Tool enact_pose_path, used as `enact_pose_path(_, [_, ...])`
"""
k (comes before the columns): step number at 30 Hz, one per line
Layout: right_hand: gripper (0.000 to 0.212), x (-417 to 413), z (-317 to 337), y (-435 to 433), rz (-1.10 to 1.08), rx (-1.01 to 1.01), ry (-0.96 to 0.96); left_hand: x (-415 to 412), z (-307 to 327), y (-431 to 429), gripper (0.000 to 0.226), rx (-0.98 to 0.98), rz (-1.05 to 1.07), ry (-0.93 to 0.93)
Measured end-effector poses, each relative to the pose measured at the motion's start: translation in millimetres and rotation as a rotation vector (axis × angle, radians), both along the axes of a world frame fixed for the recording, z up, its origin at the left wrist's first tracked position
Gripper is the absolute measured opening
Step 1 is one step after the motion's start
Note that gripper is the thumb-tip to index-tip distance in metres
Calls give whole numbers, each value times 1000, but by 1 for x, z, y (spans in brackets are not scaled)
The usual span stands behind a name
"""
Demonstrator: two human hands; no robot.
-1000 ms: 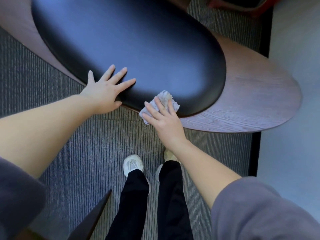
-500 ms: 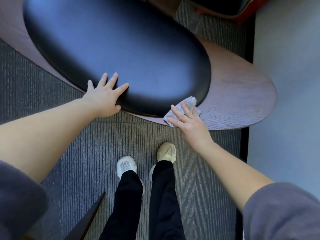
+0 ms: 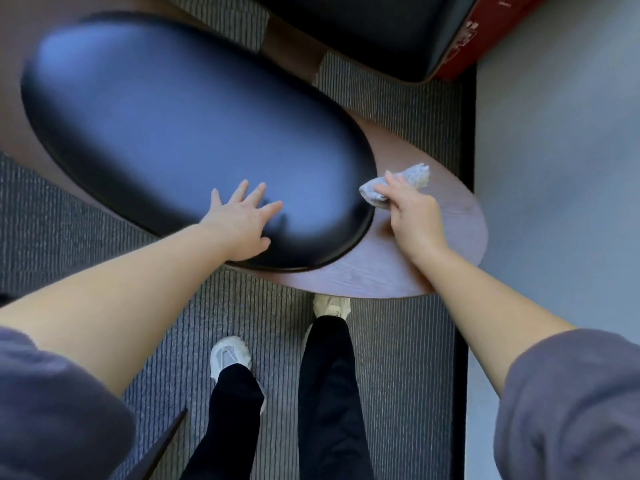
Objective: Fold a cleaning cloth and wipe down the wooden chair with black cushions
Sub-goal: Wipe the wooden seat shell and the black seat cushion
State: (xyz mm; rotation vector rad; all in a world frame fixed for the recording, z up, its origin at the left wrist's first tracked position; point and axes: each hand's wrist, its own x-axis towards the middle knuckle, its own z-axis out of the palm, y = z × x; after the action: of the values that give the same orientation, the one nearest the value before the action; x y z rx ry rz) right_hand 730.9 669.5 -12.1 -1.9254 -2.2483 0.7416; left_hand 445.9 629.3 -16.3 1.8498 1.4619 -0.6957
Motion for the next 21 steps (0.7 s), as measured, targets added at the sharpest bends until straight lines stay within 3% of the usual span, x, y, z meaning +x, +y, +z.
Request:
enact_pose_path(11, [45, 34, -75, 158, 178, -108, -137, 63, -47, 114, 73, -16, 226, -56])
enact_pose_path(16, [40, 25, -105, 205, 190, -110, -46, 66, -76, 146, 82, -73, 392, 10])
enact_pose_path(21, [34, 4, -132, 229, 186, -188, 55, 59, -96, 147, 94, -91, 322, 78])
